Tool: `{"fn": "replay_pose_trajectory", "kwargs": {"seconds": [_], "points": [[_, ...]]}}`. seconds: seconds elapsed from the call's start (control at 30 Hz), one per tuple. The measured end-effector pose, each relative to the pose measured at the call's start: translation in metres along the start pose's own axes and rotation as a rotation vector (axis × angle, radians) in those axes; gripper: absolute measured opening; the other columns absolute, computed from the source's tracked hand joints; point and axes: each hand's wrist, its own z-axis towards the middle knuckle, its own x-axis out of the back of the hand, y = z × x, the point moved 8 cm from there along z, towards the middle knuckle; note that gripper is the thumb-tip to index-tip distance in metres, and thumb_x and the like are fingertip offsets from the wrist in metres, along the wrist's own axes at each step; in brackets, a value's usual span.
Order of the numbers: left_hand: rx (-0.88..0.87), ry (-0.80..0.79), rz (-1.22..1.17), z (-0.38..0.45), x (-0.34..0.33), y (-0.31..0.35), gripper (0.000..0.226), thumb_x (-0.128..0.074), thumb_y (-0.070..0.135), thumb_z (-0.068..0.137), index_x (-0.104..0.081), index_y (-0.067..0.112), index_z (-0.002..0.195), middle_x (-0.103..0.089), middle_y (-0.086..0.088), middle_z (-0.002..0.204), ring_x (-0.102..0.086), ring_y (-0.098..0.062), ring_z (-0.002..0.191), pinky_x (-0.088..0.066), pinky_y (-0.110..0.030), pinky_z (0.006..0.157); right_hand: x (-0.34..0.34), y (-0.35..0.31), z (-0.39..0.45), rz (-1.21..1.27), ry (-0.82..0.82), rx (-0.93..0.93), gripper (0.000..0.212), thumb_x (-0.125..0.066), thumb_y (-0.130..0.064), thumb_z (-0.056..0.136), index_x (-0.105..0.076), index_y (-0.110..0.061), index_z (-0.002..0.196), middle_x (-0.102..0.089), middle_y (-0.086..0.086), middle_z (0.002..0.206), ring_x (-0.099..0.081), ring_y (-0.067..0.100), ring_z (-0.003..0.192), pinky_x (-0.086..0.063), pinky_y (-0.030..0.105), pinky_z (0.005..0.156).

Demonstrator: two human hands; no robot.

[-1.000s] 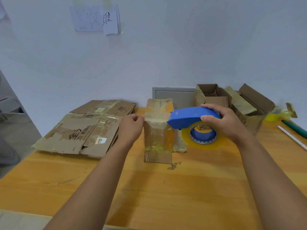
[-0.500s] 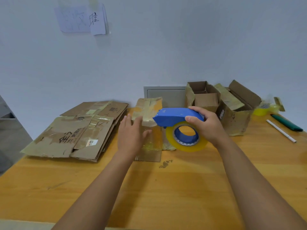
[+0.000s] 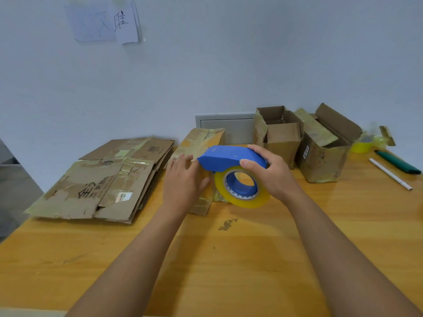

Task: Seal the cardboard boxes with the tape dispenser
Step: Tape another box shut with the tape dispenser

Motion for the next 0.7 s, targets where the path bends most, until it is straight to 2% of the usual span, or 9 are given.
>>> {"fn": "replay_pose_trajectory", "kwargs": {"seconds": [0.1,0.17,0.27,0.4,0.63,0.7], "points": [[0.035,0.054,0.052,0.0,0.001,0.003,0.046,-0.059,0.049,0.087,-0.065,0.015,0.117,-0.062,-0.011,0.123,-0.052,-0.034,0.128,-0.027,-0.053,0.115,0.005,0.003,0.0,0.002,-0.057,0.009,0.058,-0.069,-0.059,0.081,-0.055,-0.041,0.135,-0.053,-0.026,0.124,-0.054,-0.014,0.104,-0.045,0.007,0.073],[0.051,0.047,0.063,0.0,0.0,0.004,0.045,-0.065,0.05,0.086,-0.064,0.019,0.119,-0.062,-0.008,0.124,-0.051,-0.031,0.129,-0.026,-0.053,0.115,0.012,0.001,0.0,-0.007,-0.081,0.023,0.058,-0.069,-0.06,0.079,-0.055,-0.043,0.133,-0.053,-0.027,0.124,-0.052,-0.017,0.104,-0.045,0.006,0.074],[0.049,0.06,0.062,0.004,0.0,0.003,0.042,-0.07,0.049,0.084,-0.064,0.024,0.117,-0.062,-0.005,0.122,-0.052,-0.028,0.128,-0.025,-0.049,0.116,0.031,0.0,-0.002,-0.041,-0.097,0.041,0.061,-0.066,-0.069,0.071,-0.056,-0.049,0.128,-0.054,-0.027,0.126,-0.054,-0.015,0.107,-0.045,0.01,0.078],[0.037,0.067,0.079,0.007,0.001,0.004,0.041,-0.066,0.05,0.084,-0.066,0.023,0.115,-0.064,-0.006,0.12,-0.055,-0.028,0.121,-0.029,-0.046,0.111,0.049,0.004,-0.009,-0.08,-0.146,0.037,0.067,-0.066,-0.072,0.065,-0.057,-0.05,0.128,-0.055,-0.023,0.129,-0.054,-0.015,0.105,-0.045,0.003,0.073],[0.042,0.036,0.093,0.009,0.007,0.004,0.045,-0.067,0.056,0.084,-0.066,0.027,0.119,-0.065,-0.002,0.12,-0.058,-0.023,0.116,-0.028,-0.043,0.108,0.045,-0.004,-0.011,-0.192,-0.212,0.066,0.068,-0.065,-0.074,0.065,-0.052,-0.055,0.129,-0.047,-0.03,0.122,-0.055,-0.009,0.1,-0.049,0.009,0.066],[0.046,0.027,0.087,0.01,0.007,0.005,0.046,-0.068,0.056,0.084,-0.065,0.028,0.12,-0.065,-0.002,0.12,-0.057,-0.023,0.116,-0.025,-0.042,0.109,0.041,-0.006,-0.01,-0.255,-0.232,0.075,0.069,-0.064,-0.074,0.067,-0.051,-0.053,0.132,-0.049,-0.027,0.122,-0.056,-0.005,0.1,-0.049,0.012,0.066]]}}
